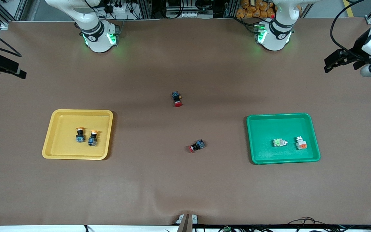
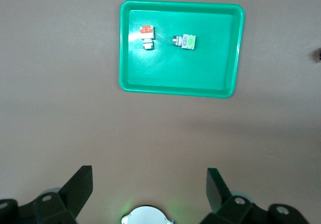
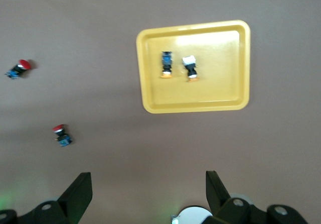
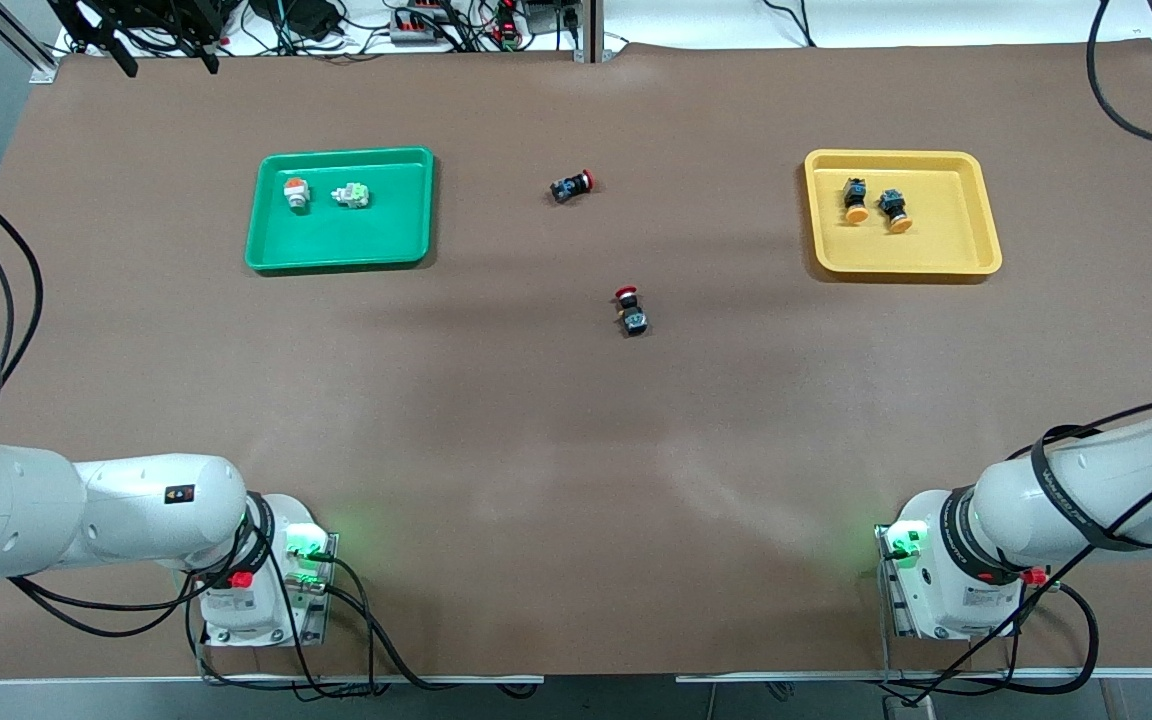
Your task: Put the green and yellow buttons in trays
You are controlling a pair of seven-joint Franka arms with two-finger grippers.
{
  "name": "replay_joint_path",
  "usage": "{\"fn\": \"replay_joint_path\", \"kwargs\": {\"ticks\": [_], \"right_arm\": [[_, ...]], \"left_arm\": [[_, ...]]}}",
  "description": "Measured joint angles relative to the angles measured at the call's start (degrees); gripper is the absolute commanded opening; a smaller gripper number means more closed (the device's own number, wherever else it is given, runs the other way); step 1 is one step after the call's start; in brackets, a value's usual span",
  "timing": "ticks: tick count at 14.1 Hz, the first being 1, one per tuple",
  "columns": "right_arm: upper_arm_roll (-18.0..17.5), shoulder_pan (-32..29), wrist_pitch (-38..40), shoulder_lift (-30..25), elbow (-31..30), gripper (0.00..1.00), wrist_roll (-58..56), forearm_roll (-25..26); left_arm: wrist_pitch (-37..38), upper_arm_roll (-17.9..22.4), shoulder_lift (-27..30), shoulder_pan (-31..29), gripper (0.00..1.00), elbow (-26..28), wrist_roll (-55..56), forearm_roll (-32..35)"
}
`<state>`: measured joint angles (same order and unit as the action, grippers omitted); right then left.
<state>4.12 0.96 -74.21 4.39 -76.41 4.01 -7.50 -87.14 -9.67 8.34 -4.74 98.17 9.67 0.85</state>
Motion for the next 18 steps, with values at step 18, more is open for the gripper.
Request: {"fn": "replay_joint_path", "kwargs": {"ticks": [18], "right_arm": [[-4.0, -0.5, -2.3, -6.5, -8.8, 1.00, -2.5, 5.4]], "left_arm": [[0.0, -0.2, -1.4, -0.3, 1.00, -2.2, 0.1, 0.0]]}}
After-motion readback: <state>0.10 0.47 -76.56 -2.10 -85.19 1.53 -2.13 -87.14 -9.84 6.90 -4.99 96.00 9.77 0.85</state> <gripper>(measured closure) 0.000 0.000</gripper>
